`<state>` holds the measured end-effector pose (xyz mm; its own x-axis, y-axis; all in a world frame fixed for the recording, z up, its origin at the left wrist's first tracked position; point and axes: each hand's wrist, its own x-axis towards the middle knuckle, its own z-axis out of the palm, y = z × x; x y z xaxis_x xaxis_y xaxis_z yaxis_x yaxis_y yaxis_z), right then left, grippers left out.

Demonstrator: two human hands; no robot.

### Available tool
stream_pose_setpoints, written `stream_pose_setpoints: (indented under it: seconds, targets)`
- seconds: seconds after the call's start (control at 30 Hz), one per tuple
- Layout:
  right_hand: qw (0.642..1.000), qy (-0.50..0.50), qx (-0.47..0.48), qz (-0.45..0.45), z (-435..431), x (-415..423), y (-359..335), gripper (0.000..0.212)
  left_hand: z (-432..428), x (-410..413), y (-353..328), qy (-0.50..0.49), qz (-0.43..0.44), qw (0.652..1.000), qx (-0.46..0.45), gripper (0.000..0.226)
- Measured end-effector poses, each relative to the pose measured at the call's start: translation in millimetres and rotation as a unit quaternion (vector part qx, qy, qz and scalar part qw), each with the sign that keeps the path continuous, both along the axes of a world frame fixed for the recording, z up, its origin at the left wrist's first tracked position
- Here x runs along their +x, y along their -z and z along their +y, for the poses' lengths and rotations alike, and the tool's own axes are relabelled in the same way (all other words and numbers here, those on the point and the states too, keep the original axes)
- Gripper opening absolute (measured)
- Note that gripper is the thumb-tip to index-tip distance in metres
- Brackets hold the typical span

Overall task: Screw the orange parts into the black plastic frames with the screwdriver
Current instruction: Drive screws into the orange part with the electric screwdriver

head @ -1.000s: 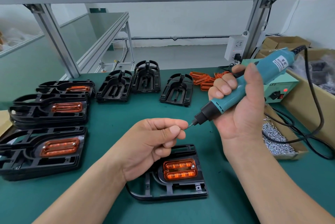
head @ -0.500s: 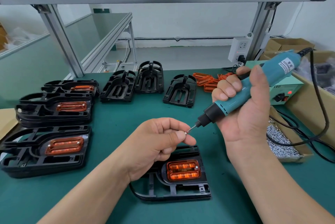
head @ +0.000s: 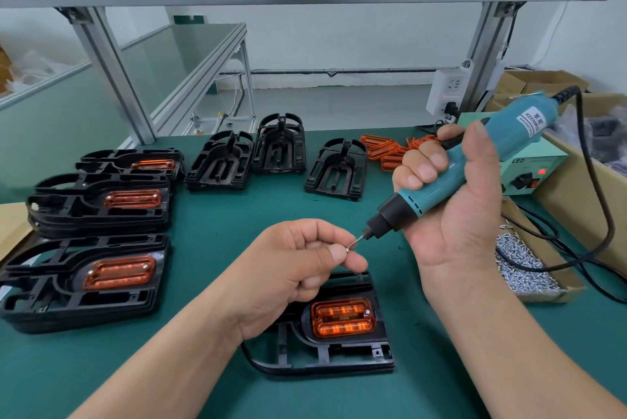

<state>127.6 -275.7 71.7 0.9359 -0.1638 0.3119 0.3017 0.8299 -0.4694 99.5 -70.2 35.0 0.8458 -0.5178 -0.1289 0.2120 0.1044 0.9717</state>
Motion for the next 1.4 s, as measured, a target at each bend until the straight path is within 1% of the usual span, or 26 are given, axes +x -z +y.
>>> stream_pose_setpoints:
  seconds: [0.2,0.5,0.73,0.93,1.2,1.27,1.4]
  targets:
    - [1.000,0.005,-0.008,-0.002,0.3,0.1,-0.4,0.020,0.3,-0.2,0.3,-0.007,0.004,1.000,-0.003,0.019]
    - [1.000,0.013,-0.011,0.001,-0.2,-0.5,-1.3,0.021,0.5,0.2,1.7,-0.004,0.009,1.000,-0.011,0.021]
    - [1.000,0.005,-0.023,-0.005,1.6,-1.0,0.1,0.020,-0.9,0.7,2.4,-0.023,0.016,1.000,-0.015,0.022]
    - [1.000,0.005,-0.026,-0.007,2.4,-1.3,0.6,0.020,-0.7,-0.3,1.4,-0.016,0.010,1.000,-0.009,0.023]
    - [1.000,0.019,-0.018,0.000,1.6,-1.7,-1.5,0.020,-0.8,0.1,1.3,-0.009,-0.024,0.999,0.026,0.025]
    - [1.000,0.021,-0.015,0.002,0.9,-1.7,-2.3,0.020,-1.0,0.6,1.9,-0.015,-0.033,0.999,0.036,0.023]
    - [1.000,0.021,-0.010,0.005,0.9,-1.2,-1.9,0.021,-2.1,0.4,2.5,-0.023,-0.056,0.997,0.056,0.009]
